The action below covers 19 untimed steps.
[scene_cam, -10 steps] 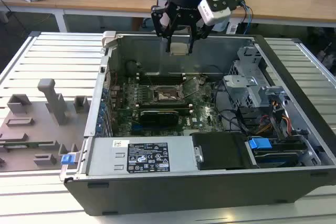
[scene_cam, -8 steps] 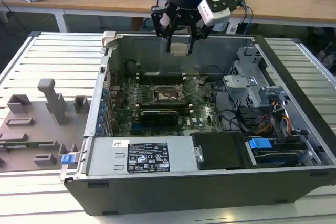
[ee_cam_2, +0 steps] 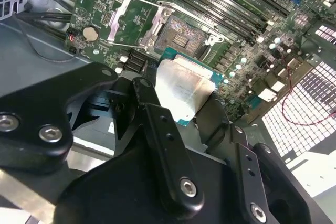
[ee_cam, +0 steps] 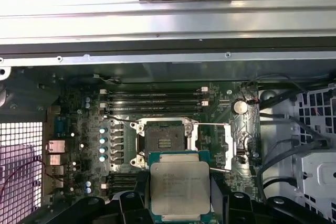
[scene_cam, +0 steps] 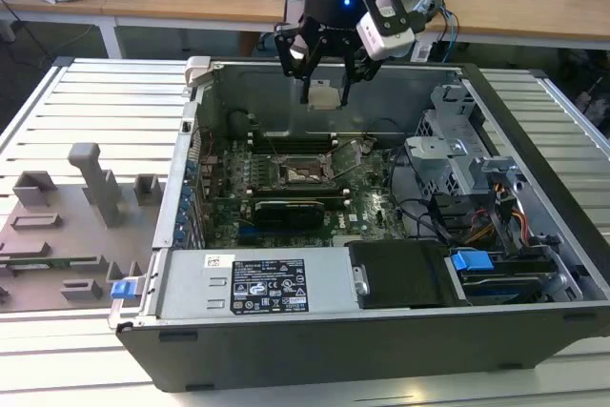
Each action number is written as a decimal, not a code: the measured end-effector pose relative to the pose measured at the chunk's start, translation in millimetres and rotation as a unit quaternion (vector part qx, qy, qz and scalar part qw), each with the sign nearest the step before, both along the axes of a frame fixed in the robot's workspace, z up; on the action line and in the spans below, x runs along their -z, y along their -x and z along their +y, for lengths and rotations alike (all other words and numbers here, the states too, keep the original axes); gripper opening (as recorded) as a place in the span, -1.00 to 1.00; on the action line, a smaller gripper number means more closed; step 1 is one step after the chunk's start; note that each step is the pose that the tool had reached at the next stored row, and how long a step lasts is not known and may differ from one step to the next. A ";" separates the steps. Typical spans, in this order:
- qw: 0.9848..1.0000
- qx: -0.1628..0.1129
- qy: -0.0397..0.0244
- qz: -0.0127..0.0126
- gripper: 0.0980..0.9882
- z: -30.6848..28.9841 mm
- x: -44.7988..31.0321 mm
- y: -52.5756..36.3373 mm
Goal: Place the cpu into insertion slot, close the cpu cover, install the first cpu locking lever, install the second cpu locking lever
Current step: 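Place the cpu into insertion slot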
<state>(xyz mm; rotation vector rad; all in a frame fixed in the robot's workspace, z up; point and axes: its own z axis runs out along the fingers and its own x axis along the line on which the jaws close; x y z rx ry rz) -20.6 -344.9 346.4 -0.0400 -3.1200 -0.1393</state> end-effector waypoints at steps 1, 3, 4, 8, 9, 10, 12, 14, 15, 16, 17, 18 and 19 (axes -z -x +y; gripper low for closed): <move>1.000 0.000 0.000 0.000 0.00 0.0 1.1 0.0; 1.000 0.000 0.000 0.000 0.00 0.0 3.6 0.0; 1.000 0.000 0.000 0.000 0.00 0.0 5.3 0.0; 1.000 0.000 0.000 0.000 0.00 0.0 10.0 0.0; 1.000 0.000 0.000 0.000 0.00 0.0 10.7 0.0; 1.000 0.000 0.000 0.000 0.00 0.0 11.5 0.0; 1.000 0.000 0.000 0.000 0.00 0.0 12.7 0.0; 1.000 0.000 0.000 0.000 0.00 0.0 14.6 0.0; 1.000 0.000 0.000 0.000 0.00 0.0 15.2 0.0; 1.000 0.000 0.000 0.000 0.00 0.0 16.0 0.0; 1.000 0.000 0.000 0.000 0.00 0.0 16.7 0.0; 1.000 0.000 0.000 0.000 0.00 0.0 17.1 0.0; 1.000 0.000 0.000 0.000 0.00 0.0 17.5 0.0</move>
